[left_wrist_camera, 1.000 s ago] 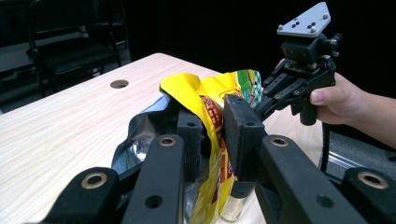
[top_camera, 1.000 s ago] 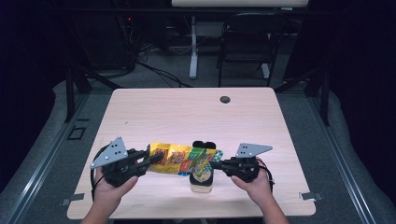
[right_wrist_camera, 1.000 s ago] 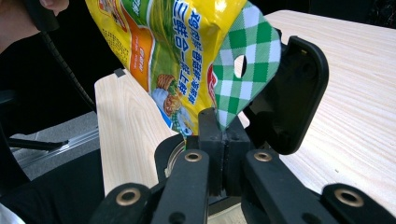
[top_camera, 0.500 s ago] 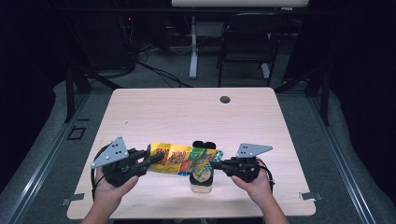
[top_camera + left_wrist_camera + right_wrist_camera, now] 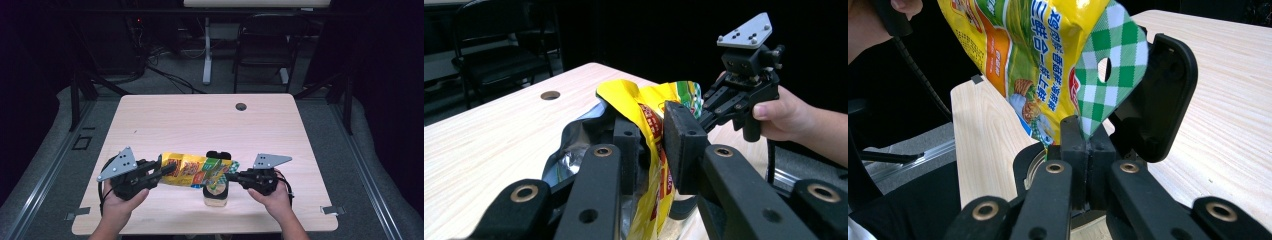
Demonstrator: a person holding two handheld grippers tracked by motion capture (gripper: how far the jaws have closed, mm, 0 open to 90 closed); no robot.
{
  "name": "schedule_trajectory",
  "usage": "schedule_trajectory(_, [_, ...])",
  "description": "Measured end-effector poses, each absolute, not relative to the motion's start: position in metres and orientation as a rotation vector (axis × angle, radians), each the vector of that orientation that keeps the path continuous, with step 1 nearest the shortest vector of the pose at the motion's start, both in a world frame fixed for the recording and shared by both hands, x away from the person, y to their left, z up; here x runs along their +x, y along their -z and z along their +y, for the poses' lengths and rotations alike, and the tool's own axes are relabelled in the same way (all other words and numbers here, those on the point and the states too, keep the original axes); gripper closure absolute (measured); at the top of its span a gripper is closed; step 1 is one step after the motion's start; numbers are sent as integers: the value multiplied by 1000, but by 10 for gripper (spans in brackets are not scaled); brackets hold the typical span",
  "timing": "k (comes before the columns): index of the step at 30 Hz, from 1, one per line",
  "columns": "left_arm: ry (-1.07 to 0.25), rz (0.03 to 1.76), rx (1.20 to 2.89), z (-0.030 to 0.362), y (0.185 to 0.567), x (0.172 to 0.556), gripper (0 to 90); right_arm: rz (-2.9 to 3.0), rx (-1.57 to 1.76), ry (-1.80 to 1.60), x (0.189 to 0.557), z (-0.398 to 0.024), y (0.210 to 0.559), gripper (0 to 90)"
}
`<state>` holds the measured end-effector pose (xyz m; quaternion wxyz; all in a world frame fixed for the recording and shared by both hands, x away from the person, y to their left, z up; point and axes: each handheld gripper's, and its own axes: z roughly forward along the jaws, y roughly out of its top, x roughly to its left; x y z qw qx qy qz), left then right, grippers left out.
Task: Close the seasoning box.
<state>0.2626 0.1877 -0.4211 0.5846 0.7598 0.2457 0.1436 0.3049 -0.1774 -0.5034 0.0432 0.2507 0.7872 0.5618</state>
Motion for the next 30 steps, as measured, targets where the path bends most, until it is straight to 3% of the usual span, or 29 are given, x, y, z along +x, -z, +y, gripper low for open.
schedule_trajectory(30, [-324,563,1756,184,420,263,776,2415,771,-1716,306,-179,506,899])
